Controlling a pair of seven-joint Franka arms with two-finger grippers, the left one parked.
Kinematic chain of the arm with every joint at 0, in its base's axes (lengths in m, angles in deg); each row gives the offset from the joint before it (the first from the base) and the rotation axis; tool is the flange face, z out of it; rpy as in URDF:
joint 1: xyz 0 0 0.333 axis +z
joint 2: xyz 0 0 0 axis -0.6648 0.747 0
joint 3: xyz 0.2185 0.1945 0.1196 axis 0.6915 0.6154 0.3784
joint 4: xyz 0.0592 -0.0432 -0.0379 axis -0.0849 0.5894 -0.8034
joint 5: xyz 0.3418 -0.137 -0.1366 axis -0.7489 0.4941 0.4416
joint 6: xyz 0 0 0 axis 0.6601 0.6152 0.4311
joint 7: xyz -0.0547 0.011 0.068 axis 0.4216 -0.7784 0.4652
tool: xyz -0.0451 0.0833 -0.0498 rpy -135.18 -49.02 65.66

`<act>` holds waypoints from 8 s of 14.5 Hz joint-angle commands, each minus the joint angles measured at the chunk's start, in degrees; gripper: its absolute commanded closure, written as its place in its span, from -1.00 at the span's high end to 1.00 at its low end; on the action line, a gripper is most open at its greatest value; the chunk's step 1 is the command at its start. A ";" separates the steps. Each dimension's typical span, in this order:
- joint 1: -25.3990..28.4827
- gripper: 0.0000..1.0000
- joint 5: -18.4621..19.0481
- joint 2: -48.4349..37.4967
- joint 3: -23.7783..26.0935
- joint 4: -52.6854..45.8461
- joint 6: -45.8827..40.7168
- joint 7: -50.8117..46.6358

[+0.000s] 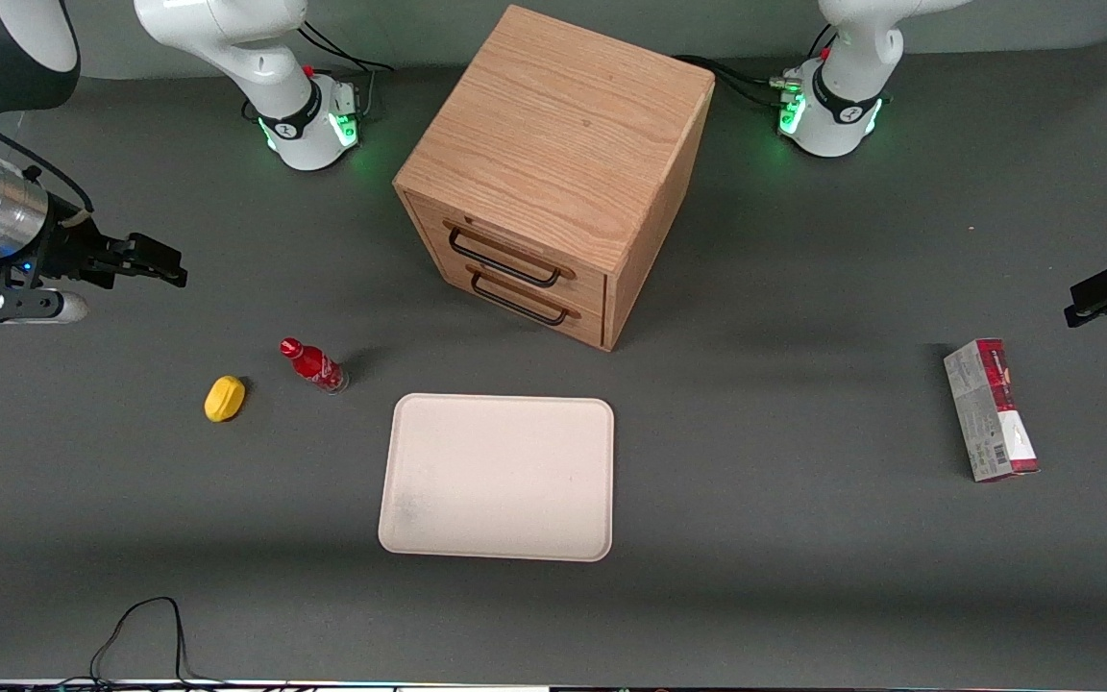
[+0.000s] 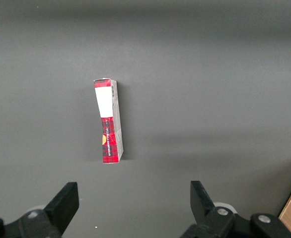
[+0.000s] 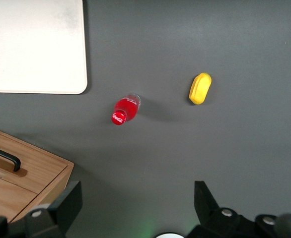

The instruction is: Place coke bottle on tray

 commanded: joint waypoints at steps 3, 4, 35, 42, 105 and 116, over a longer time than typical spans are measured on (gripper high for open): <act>-1.13 1.00 1.01 -0.17 1.61 -0.26 -0.72 -0.50; -1.04 1.00 1.01 -0.26 1.61 -0.18 -0.72 -0.76; 2.21 0.99 0.49 4.04 4.07 26.09 33.19 -9.99; 3.09 0.98 0.66 8.17 4.07 27.95 40.49 -9.90; 7.58 1.00 1.10 35.73 4.68 -28.62 7.98 -26.88; 3.79 1.00 1.01 -4.83 0.99 12.92 7.90 -6.57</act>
